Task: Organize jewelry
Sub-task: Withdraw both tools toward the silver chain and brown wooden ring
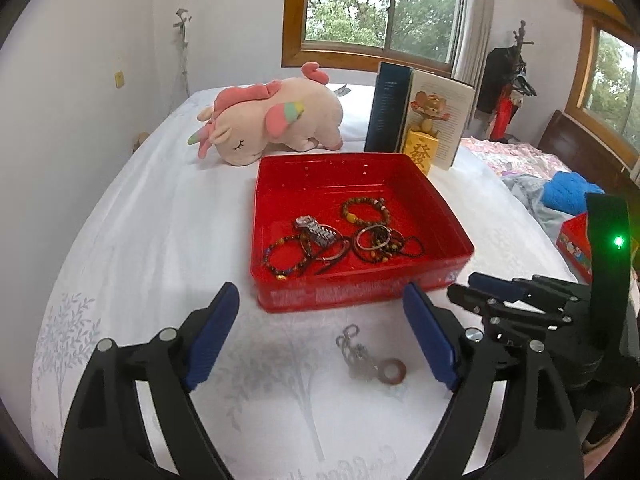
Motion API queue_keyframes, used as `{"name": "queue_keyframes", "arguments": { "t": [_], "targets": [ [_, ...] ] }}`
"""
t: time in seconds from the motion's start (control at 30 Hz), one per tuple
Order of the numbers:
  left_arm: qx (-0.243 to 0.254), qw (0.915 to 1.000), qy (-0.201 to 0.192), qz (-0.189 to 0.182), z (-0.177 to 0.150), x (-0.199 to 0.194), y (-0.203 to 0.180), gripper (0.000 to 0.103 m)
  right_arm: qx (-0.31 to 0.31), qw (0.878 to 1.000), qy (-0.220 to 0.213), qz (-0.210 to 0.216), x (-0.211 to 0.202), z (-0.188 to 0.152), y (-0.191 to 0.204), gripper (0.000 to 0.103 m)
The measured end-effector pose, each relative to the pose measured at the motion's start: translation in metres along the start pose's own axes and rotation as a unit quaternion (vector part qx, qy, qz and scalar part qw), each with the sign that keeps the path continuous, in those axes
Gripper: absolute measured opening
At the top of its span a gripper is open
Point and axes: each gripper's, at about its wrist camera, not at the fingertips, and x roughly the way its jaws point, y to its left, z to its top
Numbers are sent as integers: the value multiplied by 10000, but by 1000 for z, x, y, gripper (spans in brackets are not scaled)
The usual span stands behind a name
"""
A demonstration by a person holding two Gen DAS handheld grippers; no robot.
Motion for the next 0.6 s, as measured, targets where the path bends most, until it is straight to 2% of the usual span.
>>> {"name": "queue_keyframes", "arguments": {
  "t": [0.13,0.3,0.6],
  "targets": [
    [-20,9998,48,-167,-12,-9,-1,90,-50,9999,63,101,-2,-18,7,36],
    [-254,9967,479,-598,-29,-1,6,91,-38,9996,234,175,2,-37,10,36],
    [-677,9896,1233,-314,-63,42,26,91,136,9985,465,249,12,-55,6,36]
  ]
}}
